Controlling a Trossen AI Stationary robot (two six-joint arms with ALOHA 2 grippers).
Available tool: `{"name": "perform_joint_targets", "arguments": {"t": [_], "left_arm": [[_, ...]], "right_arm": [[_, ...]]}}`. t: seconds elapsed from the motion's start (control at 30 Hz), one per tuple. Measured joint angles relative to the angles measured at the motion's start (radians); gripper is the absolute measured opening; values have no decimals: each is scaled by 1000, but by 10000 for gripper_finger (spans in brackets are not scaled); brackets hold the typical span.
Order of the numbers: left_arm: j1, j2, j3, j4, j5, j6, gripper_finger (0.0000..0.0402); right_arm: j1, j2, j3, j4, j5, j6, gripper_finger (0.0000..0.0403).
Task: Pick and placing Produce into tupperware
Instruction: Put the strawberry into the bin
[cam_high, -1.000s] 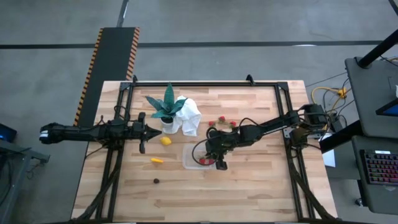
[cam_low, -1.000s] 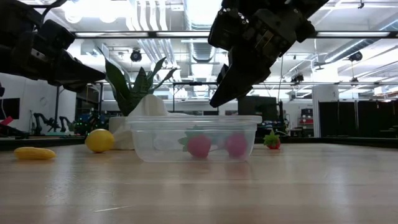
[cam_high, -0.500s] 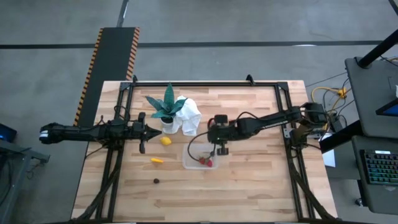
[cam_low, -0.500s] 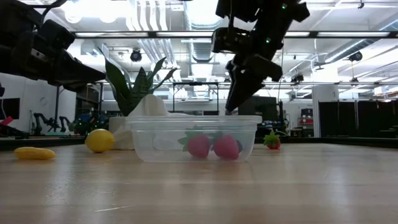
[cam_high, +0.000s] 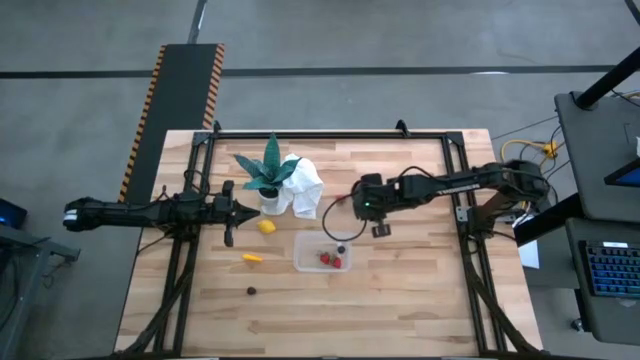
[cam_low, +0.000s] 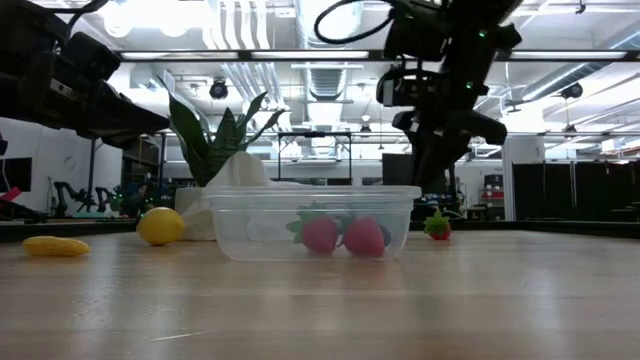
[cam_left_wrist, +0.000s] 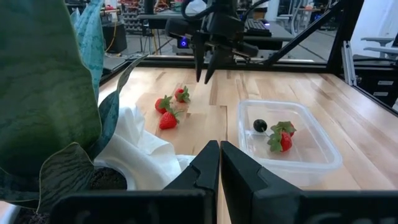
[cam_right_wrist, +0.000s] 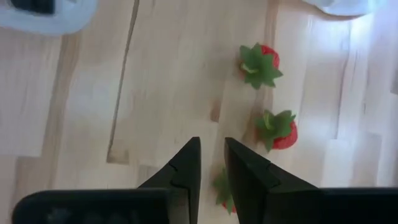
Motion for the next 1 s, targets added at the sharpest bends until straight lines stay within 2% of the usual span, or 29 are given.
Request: {"name": "perform_joint_targets", "arguments": {"t": [0.23,0.5,1.0], "left_arm": [[0,1,0,0,0,0,0],[0,1,0,1,0,1,0],[0,1,0,1,0,1,0]], "right_arm": [[-19,-53,-102,83,9,-39,92],[-53,-23,-175,188,44,-86,113],[-75,-11,-188,207,18,-98,94]]}}
